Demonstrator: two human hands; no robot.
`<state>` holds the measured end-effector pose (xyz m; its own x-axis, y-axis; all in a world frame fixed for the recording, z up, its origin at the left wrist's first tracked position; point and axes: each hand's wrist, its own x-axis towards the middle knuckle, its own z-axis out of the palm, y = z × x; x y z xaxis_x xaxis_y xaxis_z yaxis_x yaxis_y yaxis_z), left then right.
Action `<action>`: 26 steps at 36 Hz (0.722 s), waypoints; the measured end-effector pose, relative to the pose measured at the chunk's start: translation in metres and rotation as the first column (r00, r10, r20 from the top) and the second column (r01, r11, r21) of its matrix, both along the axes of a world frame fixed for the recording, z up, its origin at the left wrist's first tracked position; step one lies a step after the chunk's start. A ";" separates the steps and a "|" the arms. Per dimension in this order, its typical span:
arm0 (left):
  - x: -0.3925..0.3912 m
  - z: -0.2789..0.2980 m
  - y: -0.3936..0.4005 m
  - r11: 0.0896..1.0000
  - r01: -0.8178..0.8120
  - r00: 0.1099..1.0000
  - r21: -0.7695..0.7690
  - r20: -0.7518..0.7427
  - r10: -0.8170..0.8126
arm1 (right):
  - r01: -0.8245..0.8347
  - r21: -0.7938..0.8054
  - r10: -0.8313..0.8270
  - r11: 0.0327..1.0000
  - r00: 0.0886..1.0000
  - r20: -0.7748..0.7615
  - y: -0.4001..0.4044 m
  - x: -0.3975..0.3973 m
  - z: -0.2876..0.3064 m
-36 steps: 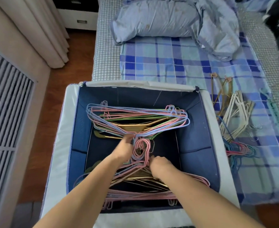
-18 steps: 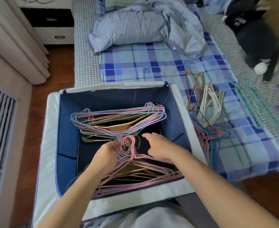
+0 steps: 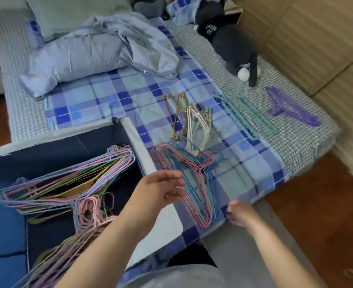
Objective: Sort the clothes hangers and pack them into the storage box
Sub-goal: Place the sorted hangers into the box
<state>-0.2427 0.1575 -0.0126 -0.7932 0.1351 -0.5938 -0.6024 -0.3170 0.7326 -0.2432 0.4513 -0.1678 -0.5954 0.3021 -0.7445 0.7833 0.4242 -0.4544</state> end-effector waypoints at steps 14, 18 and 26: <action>-0.045 -0.126 0.146 0.894 -0.095 0.916 -0.437 0.312 0.250 | -0.099 -0.104 0.105 0.990 0.993 0.052 0.034 -0.143 -0.167; -0.057 -0.174 0.169 0.888 -0.007 0.880 -0.460 0.418 0.224 | 0.177 -0.213 -0.183 0.961 0.983 -0.008 0.025 -0.161 -0.200; -0.127 -0.302 0.204 0.872 0.068 0.896 -0.485 0.414 0.160 | 0.183 -0.594 -0.180 0.784 0.982 0.064 0.043 -0.162 -0.195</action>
